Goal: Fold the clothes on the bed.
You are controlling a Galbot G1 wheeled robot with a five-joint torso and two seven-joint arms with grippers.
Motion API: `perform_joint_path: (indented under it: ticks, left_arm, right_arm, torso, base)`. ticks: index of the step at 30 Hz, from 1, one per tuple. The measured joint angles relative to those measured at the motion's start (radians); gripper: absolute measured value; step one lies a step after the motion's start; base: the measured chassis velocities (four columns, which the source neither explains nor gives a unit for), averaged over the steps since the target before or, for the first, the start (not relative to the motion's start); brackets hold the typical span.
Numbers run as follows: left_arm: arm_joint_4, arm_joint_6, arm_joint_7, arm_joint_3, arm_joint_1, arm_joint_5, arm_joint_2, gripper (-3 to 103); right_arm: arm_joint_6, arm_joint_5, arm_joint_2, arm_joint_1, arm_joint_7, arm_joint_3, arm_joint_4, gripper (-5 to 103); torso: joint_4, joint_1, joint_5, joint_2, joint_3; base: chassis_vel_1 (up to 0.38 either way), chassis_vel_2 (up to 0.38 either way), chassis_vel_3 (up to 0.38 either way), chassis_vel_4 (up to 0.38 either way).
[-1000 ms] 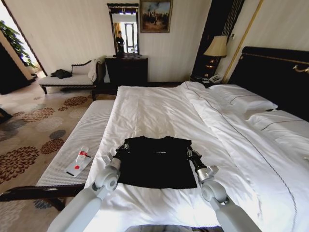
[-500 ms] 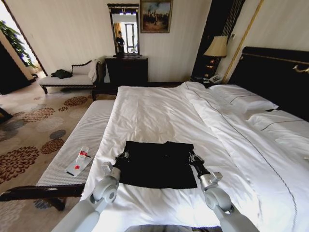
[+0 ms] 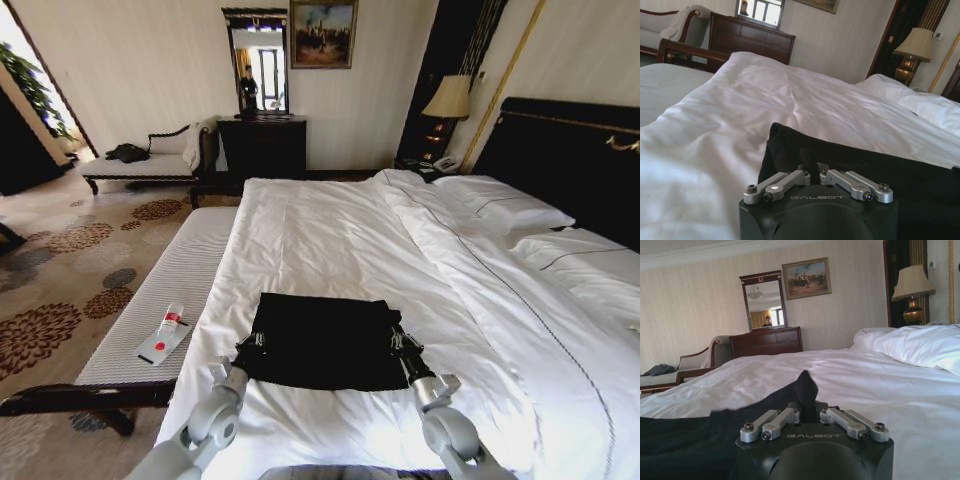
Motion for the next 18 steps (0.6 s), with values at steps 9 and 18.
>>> perform_joint_path:
  ticks: [9, 18]
  left_arm:
    - [-0.028, -0.007, 0.004, -0.029, 0.081, 0.102, 0.003, 32]
    - [-0.076, 0.016, -0.009, -0.106, 0.047, 0.051, 0.053, 65]
  right_arm:
    - [0.098, -0.064, 0.031, -0.116, -0.016, -0.008, 0.017, 45]
    - [-0.048, 0.120, -0.038, -0.127, 0.067, 0.076, 0.185, 83]
  torso:
    - [0.0001, 0.000, 0.0000, 0.000, 0.000]
    - [0.0000, 0.000, 0.0000, 0.000, 0.000]
  base:
    - [0.000, 0.000, 0.000, 0.000]
    - [0.000, 0.000, 0.000, 0.000]
